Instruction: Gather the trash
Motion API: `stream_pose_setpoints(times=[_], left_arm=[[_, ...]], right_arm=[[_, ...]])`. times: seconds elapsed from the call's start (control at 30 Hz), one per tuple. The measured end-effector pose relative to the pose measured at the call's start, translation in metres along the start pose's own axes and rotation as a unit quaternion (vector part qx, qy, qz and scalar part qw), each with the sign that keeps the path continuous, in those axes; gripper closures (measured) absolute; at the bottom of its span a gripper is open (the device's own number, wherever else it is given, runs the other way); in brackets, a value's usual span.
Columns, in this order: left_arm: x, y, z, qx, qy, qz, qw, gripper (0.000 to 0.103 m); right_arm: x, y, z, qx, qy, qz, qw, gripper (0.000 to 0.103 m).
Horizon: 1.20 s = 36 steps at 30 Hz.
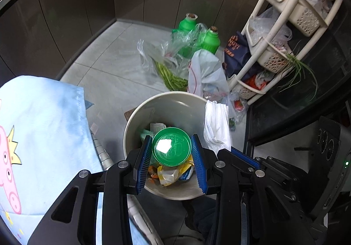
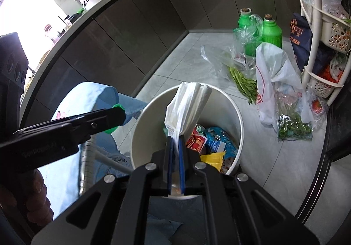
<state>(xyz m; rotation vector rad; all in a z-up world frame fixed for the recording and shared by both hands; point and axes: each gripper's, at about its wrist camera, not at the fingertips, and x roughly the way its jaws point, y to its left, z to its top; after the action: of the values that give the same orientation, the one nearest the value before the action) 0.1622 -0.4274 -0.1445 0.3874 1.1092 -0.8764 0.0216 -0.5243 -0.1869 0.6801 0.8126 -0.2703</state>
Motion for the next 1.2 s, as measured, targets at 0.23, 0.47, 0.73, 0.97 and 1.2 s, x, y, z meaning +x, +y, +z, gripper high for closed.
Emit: stream_pose_setpoints(times=[0.23, 0.47, 0.73, 0.97, 1.2], left_arm=[[0.012, 0.002, 0.001, 0.005, 0.0, 0.011, 0.9999, 0.061], [-0.019, 0.01, 0.003, -0.024, -0.073, 0.01, 0.997, 0.009], [-0.048, 0.028, -0.002, -0.092, -0.086, 0.011, 0.9919, 0.009], [-0.103, 0.034, -0.022, -0.112, -0.119, 0.042, 0.9857, 0.009], [-0.187, 0.05, -0.067, -0.149, -0.16, 0.106, 0.97, 0.009]], right_arm=[[0.021, -0.001, -0.003, -0.01, 0.013, -0.018, 1.0, 0.074], [0.006, 0.001, -0.01, -0.05, -0.03, -0.007, 0.998, 0.007], [-0.007, 0.019, -0.012, -0.09, -0.023, -0.01, 0.996, 0.004], [-0.035, 0.052, -0.009, -0.117, -0.036, -0.022, 0.992, 0.004], [-0.086, 0.103, -0.01, -0.16, -0.063, -0.031, 0.985, 0.004]])
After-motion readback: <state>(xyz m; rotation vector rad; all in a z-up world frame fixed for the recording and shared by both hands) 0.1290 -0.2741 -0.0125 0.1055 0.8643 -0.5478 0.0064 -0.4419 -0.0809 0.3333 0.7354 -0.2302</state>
